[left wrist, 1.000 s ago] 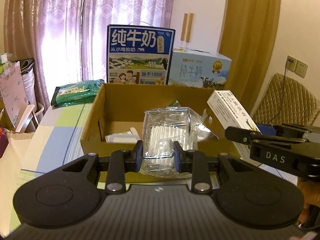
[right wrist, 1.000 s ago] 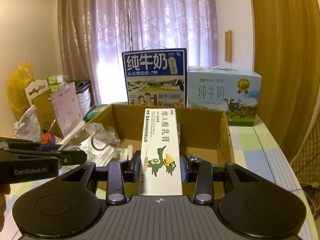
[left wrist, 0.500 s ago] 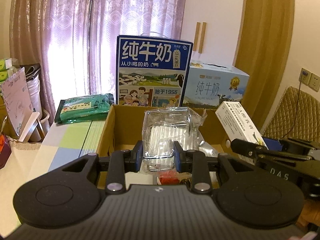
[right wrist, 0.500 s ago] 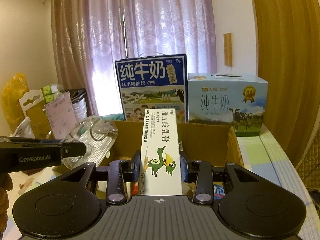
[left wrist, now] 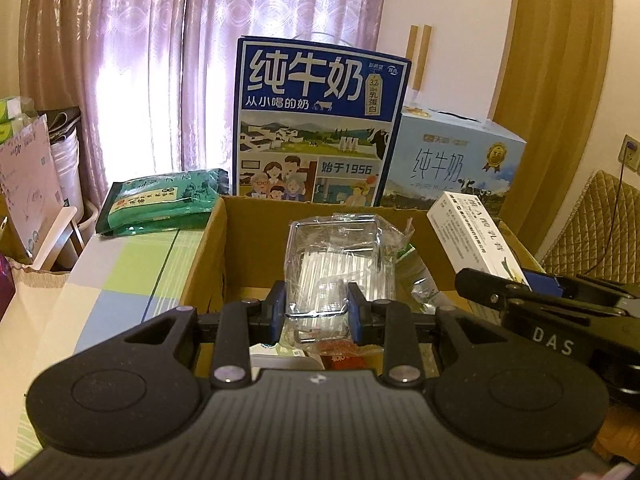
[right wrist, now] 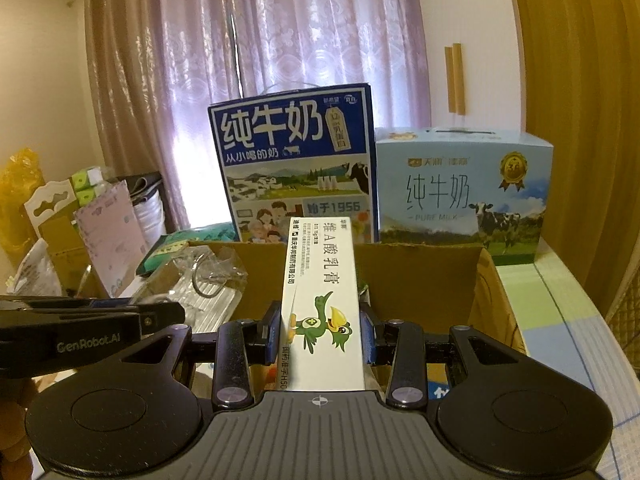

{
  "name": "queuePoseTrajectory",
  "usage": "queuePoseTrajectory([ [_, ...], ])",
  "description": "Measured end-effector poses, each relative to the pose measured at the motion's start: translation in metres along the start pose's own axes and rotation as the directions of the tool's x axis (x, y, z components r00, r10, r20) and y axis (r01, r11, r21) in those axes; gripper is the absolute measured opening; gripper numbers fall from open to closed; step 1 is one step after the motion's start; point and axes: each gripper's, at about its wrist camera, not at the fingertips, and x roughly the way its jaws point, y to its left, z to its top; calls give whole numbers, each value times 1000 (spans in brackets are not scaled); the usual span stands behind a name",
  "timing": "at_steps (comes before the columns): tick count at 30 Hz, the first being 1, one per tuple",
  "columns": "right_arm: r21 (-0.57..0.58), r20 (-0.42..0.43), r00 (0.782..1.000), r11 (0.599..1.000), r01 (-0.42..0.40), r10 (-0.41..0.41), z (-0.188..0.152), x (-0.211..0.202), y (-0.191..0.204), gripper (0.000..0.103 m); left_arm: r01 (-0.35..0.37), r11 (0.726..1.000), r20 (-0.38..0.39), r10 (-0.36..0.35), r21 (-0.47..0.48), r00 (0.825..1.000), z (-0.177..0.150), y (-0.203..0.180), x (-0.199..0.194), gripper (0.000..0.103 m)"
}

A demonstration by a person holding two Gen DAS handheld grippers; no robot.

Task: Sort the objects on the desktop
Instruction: 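Open the left tool over the box while the right tool releases the medicine box inside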

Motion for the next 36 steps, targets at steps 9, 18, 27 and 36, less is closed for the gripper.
queuePoseTrajectory([
  [9,12,-14,1000,1000,-3,3,-1,10,-1,35,-6,1000,-12,6,-15,1000,-1,5,6,26],
  [18,17,-17,1000,1000,0,1,-1,12,-1,35,2,1000,-22,-2,-9,1000,-2,4,9,26],
  [27,26,-23,1000,1000,-7,8,-2,14,0,35,-23,999,-8,23,-21,1000,-2,11,7,39],
  [36,40,-29,999,999,-29,30,-3,17,3,35,-34,999,-9,34,-21,999,-2,14,5,44],
])
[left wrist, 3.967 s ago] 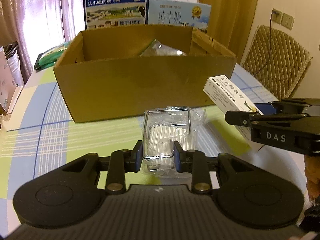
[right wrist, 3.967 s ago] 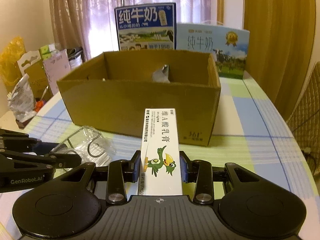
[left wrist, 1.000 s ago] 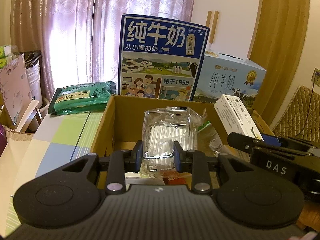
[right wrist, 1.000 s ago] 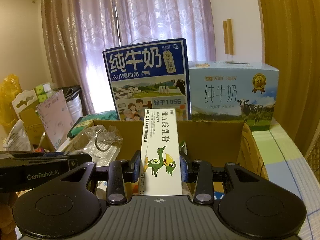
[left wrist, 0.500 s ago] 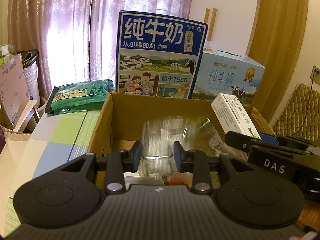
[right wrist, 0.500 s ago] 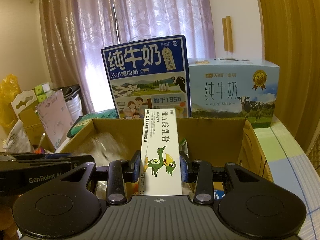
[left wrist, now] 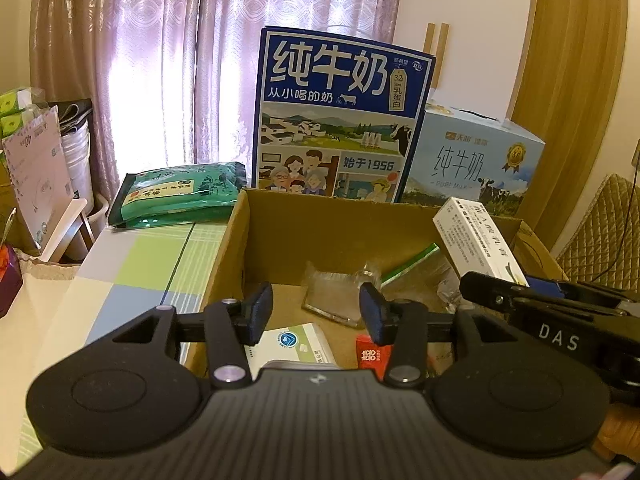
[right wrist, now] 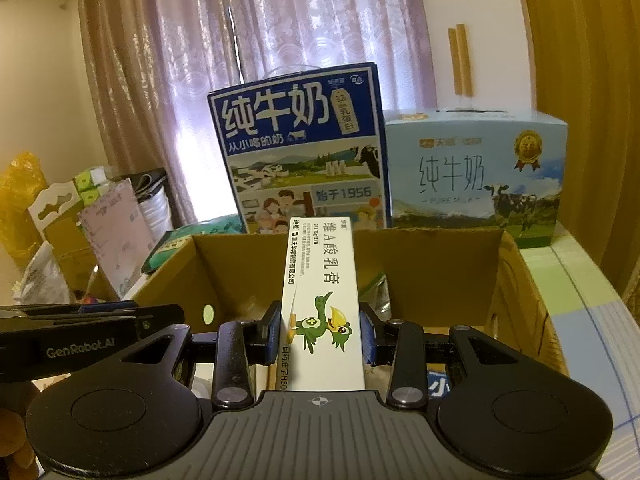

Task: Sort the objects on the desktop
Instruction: 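Open the left tool over the box while the right tool releases the medicine box inside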

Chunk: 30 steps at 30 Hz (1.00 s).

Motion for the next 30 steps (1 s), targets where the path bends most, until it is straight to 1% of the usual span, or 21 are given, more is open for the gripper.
queuePoseTrajectory([
  [2,0,0,1000,1000,-6,6,0,0,1,35,0,1000,1,0,-1,1000,0,0,0,47],
  [6,5,1,1000,1000,-6,6,0,1,1,35,-3,1000,-1,3,1,1000,-1,0,0,50],
  [10,13,6,1000,1000,-11,11,0,2,1,35,2,1000,-9,-2,7,1000,-2,0,0,55],
  [13,15,12,1000,1000,-11,11,0,2,1,36,3,1000,-10,-3,10,1000,-3,-1,0,57],
  [15,27,12,1000,999,-20,20,-1,4,-1,36,2,1000,-9,-2,10,1000,-4,0,0,58],
  [16,31,18,999,999,-28,28,-1,4,-1,36,1,1000,-9,-1,11,1000,-4,0,0,60],
  [18,31,23,999,999,-38,37,-2,5,-3,48,-1,1000,-11,1,9,1000,-4,-1,1,63],
  [19,36,27,999,999,-37,36,-2,5,-3,61,0,1000,-13,0,9,1000,-4,0,1,65],
  [20,40,34,999,999,-24,23,-3,4,-4,63,0,1000,-13,0,7,1000,-4,1,1,66],
  [24,44,34,999,999,-25,23,-2,3,-6,64,-2,1000,-15,2,9,1000,-4,1,2,72],
  [26,41,36,999,999,-18,17,-2,2,-6,65,-7,1000,-14,7,12,1000,-4,1,2,77],
  [30,41,37,999,999,-9,8,-1,2,-7,66,-17,1000,-16,17,21,1000,-5,0,3,82],
])
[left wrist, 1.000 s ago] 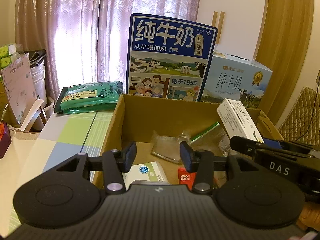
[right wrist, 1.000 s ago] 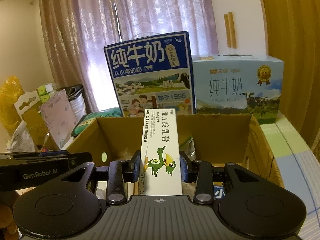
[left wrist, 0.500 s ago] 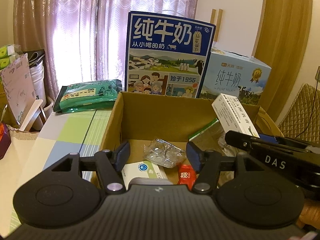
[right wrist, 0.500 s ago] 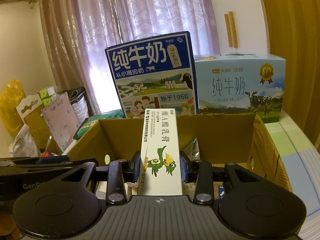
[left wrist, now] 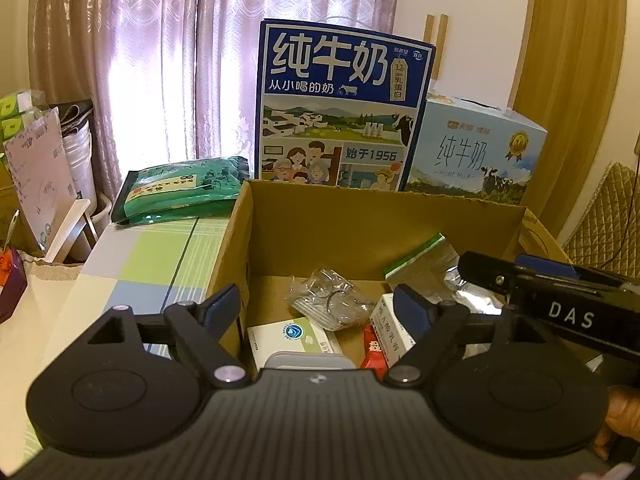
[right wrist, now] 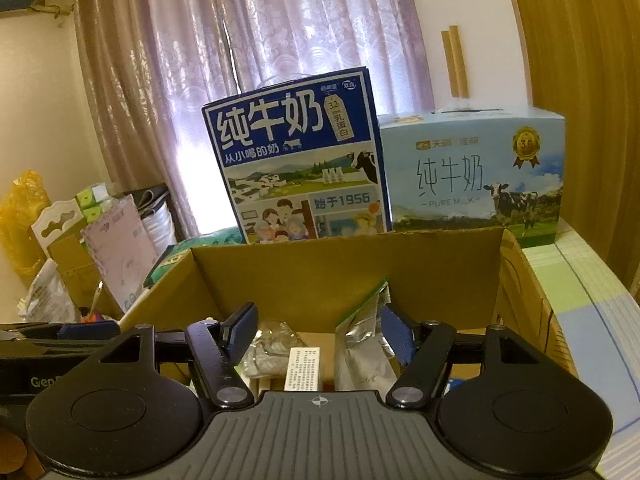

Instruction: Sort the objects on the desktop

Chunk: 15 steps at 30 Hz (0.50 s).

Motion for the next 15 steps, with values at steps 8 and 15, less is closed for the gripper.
queuePoseTrajectory([
  [8,5,5,1000,1000,25,-25,0,-1,-4,74,-11,1000,0,11,13,1000,-1,0,1,97],
  [15,-3,21,997,997,79,-79,0,-3,-8,94,-42,998,23,41,45,999,-3,-2,-1,102],
])
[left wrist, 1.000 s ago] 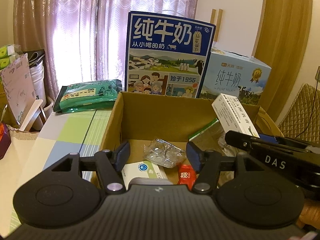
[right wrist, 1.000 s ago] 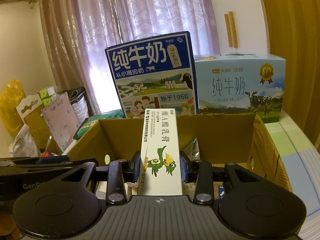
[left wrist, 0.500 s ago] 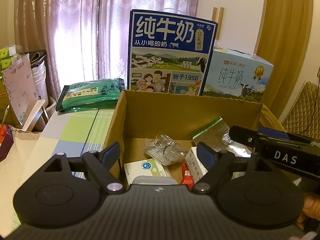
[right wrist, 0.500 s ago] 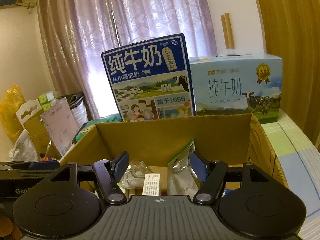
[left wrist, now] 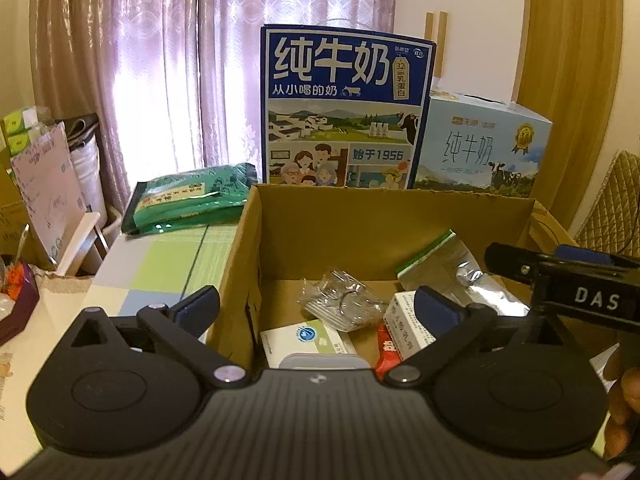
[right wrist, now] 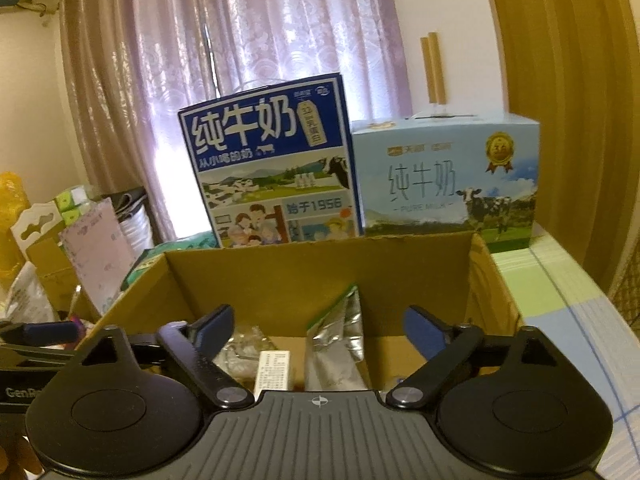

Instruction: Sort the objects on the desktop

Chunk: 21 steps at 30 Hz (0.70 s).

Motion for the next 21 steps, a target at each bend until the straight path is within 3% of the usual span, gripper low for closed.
queuePoseTrajectory([
  [2,-10,11,1000,1000,21,-21,0,-2,-1,101,-11,1000,6,10,10,1000,0,0,-1,102],
  [13,-57,47,998,997,43,-40,0,-18,0,101,-72,996,8,72,52,997,-5,-7,-8,102],
  [21,-32,75,996,998,54,-52,-4,-49,-10,101,-68,996,-3,68,51,998,-5,-13,-27,102],
])
